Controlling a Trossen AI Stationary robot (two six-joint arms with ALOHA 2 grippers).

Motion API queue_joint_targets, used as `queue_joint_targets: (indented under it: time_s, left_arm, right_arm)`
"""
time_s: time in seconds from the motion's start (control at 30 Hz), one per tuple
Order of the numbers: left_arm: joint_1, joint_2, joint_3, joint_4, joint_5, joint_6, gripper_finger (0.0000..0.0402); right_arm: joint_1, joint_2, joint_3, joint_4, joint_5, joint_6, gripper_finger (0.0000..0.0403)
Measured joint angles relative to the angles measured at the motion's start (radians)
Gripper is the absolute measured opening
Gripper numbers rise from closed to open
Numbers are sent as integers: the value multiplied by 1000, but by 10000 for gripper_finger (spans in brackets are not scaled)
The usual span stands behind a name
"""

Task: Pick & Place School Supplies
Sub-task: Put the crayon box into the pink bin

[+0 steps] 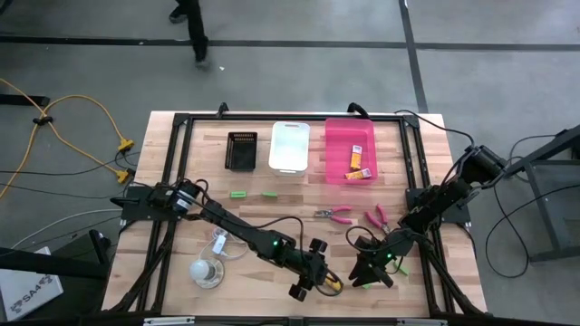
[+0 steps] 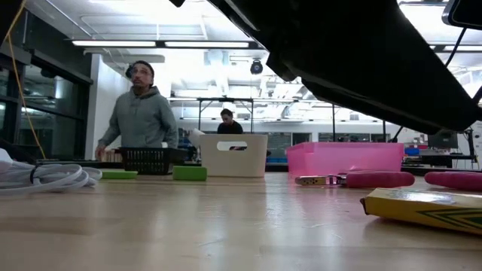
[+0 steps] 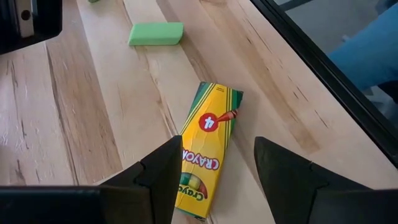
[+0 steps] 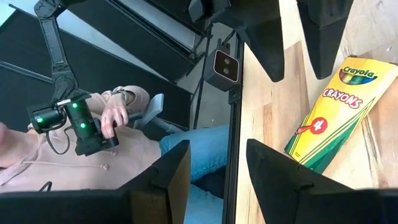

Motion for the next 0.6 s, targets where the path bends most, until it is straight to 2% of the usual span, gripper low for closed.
queue_joint_targets:
  time_s: [0.37,0.6]
  left_arm:
    - [7,-6,0,-7,30,-23,197]
    - [7,-6,0,-14,39,-43,248]
  right_arm:
    - [0,0,0,0,0,-1,146]
    - [0,0,0,0,-1,-1,146]
